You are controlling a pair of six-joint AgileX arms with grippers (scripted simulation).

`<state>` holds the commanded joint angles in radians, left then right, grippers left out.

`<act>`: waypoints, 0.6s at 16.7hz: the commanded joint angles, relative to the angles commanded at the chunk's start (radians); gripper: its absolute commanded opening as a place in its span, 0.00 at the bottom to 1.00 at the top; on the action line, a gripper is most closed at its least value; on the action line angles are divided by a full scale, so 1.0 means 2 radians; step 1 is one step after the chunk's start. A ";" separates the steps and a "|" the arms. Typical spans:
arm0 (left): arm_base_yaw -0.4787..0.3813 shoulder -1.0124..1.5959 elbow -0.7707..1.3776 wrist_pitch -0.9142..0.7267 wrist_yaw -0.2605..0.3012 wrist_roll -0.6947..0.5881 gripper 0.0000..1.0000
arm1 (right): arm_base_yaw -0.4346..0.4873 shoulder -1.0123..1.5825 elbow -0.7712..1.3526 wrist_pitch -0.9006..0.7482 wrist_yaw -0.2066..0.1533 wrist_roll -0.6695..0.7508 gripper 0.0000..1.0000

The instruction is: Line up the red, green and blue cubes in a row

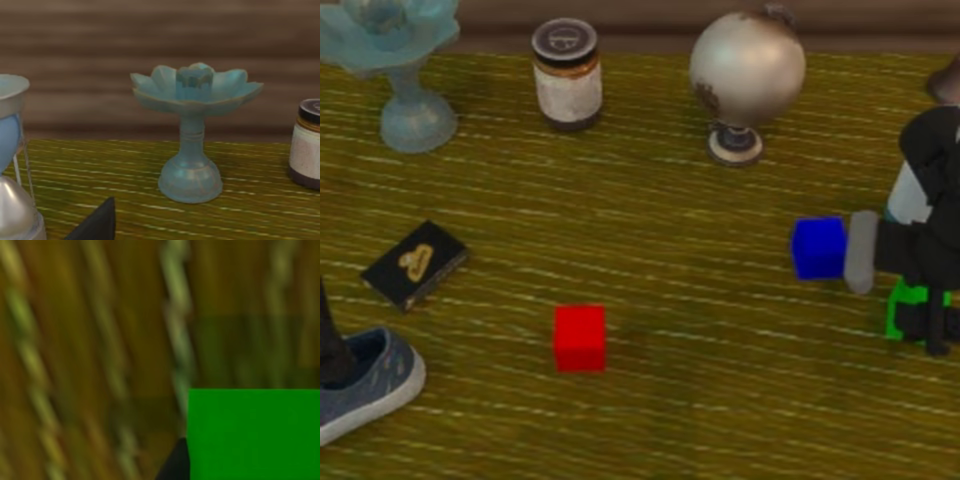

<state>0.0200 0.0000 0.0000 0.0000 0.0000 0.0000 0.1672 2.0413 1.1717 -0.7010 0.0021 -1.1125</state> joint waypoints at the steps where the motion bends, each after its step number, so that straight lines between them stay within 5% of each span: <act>1: 0.000 0.000 0.000 0.000 0.000 0.000 1.00 | 0.000 -0.001 0.001 -0.002 0.000 0.000 0.00; 10: 0.000 0.000 0.000 0.000 0.000 0.000 1.00 | 0.004 -0.064 0.063 -0.127 0.000 -0.002 0.00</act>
<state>0.0200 0.0000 0.0000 0.0000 0.0000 0.0000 0.1758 1.9140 1.2984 -0.9556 0.0013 -1.1157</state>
